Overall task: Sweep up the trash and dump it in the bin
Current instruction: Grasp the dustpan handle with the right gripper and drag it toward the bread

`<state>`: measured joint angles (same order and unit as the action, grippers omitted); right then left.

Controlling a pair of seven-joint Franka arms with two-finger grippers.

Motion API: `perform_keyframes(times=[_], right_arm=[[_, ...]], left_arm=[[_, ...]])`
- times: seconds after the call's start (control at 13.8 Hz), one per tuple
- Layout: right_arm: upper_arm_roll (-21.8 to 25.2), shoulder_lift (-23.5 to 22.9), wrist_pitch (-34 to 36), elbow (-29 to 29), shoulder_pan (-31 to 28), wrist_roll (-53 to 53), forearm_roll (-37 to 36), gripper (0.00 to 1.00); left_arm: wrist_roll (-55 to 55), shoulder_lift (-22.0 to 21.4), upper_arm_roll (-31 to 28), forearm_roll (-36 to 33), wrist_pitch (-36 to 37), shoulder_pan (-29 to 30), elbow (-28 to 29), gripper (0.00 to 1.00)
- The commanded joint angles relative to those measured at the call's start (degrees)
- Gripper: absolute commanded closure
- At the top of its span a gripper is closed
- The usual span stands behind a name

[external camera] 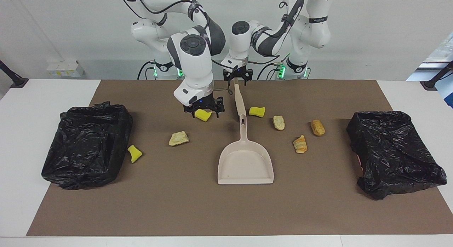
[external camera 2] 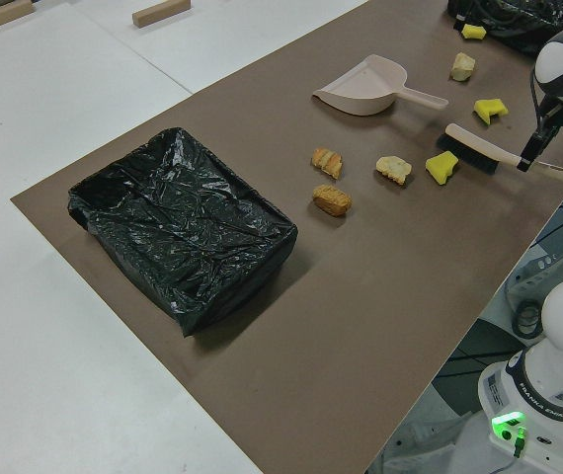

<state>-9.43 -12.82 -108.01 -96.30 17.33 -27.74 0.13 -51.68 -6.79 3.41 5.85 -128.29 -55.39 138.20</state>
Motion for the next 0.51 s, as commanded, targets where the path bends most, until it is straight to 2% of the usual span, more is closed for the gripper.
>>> perform_keyframes(times=[0.0,0.44], right_arm=[[0.02,0.25,-2.46,-1.95,0.42,-2.05,-1.01,0.00],[0.02,0.16,-4.05,-3.01,1.21,-2.32,-1.01,0.00]], left_arm=[[0.36,-0.77,-0.95,1.71,-1.44,-1.22,1.81,0.25],[0.53,-0.77,-0.95,3.12,-1.26,-1.30,1.98,0.37]])
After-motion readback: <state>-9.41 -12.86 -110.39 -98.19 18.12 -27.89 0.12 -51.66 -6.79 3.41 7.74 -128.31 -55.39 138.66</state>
